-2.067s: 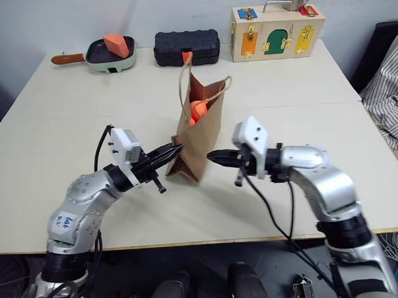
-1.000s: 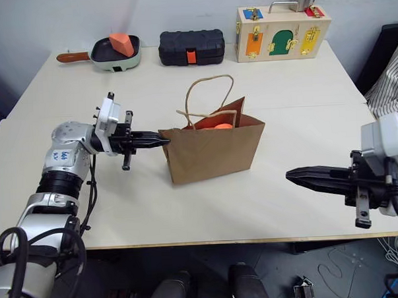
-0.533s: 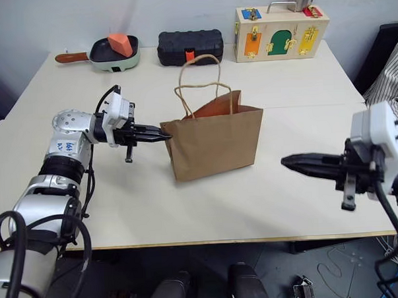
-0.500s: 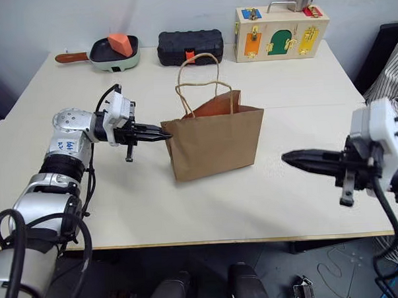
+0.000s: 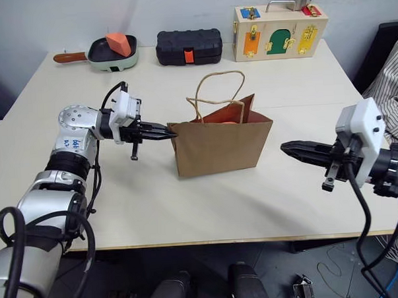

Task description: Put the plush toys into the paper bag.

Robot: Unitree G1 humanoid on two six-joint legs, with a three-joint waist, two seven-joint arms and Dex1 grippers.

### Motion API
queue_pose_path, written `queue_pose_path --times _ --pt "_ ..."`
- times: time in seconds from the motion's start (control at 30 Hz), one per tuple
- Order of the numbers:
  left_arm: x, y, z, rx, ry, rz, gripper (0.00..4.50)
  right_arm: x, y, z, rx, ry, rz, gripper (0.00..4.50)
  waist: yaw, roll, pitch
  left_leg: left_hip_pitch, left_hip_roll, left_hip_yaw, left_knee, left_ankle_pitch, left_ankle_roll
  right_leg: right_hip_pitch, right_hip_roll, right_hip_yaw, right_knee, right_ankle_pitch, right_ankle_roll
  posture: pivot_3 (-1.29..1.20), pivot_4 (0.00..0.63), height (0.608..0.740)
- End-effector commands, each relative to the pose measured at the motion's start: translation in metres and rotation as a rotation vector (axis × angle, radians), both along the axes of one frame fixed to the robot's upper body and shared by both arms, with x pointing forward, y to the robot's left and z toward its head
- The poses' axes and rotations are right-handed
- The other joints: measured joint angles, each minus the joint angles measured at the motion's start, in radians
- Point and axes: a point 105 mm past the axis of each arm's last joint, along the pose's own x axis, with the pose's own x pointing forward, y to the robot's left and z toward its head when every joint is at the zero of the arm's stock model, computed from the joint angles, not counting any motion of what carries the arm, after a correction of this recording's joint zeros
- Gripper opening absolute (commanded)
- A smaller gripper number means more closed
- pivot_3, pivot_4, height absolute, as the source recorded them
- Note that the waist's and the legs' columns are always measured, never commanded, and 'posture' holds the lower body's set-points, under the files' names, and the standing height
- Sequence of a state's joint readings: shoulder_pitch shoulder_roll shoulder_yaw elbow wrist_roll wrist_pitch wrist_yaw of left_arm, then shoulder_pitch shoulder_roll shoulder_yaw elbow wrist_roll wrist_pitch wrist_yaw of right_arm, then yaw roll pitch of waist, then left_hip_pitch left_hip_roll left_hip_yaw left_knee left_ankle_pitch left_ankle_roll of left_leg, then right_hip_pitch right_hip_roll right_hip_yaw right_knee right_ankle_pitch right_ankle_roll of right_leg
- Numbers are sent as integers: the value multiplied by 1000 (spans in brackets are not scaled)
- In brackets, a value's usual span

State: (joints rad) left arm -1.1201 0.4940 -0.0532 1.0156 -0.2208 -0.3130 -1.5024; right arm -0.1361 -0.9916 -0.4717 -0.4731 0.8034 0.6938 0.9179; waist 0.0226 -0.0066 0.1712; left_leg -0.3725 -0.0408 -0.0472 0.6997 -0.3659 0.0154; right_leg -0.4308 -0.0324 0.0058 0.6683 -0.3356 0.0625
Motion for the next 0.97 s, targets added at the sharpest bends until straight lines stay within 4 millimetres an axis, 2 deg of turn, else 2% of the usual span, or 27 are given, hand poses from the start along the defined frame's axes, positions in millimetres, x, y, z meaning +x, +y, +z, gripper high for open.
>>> queue_pose_path --times 0.03,0.1,0.2,0.27,0.33,0.4,0.43,0.53,0.63,0.7,0.8,0.9,0.97 --pt "-13 11 6 21 -3 -64 27 -6 5 8 -3 -53 46 0 -1 0 0 0 0 0 0 0 0 0 0 0 0 0 0 0 150 740" --pt "-13 17 1 58 6 -24 27 -8 3 10 -5 -49 60 0 -1 0 0 0 0 0 0 0 0 0 1 0 0 0 0 0 150 740" --pt "-16 31 0 90 53 30 605 -4 -4 11 -22 -48 58 0 -1 0 0 0 0 0 0 0 0 0 0 0 0 0 0 0 150 740" --pt "-21 42 3 83 97 69 1172 0 -8 11 -30 -36 63 341 -2 0 0 0 0 0 0 0 0 0 0 0 0 0 0 0 150 740" --pt "-29 56 11 57 140 124 1929 2 -10 11 -40 -17 91 954 -4 0 0 0 0 0 0 0 0 0 0 0 0 0 0 0 150 740" --pt "-39 67 19 33 168 174 2476 1 -11 11 -56 -4 126 1514 -5 0 0 0 1 0 0 0 0 0 1 0 0 0 0 0 150 740" --pt "-45 74 24 22 178 199 2812 0 -13 12 -68 2 143 1951 -5 0 0 0 1 -1 0 0 0 0 0 0 0 0 0 0 150 740" --pt "-81 108 37 24 247 306 3693 -2 -24 20 -100 36 206 2920 -16 1 0 0 1 0 -1 0 0 0 0 1 0 0 0 0 150 740" --pt "-117 127 42 46 291 394 4498 -2 -37 32 -113 73 248 3906 -28 2 2 1 1 0 -3 0 0 1 0 1 -2 0 0 0 150 740" --pt "-133 132 45 39 311 427 4500 1 -43 38 -115 83 258 4488 -24 3 2 2 1 0 -3 0 1 2 0 1 -7 0 -1 0 150 740" --pt "-149 136 59 -53 283 479 4500 9 -55 56 -56 67 244 4488 -11 4 3 3 1 0 -2 -1 1 4 -1 0 -7 0 -1 0 150 740" --pt "-145 135 67 -120 227 526 4500 19 -60 67 6 43 229 4488 -3 5 3 2 0 0 -2 -1 1 4 -2 0 -8 0 -1 0 150 740" --pt "-139 132 69 -135 192 534 4500 23 -59 65 11 44 236 4488 -1 5 3 2 0 0 -3 -1 1 3 -2 0 -8 0 -1 0 150 740"
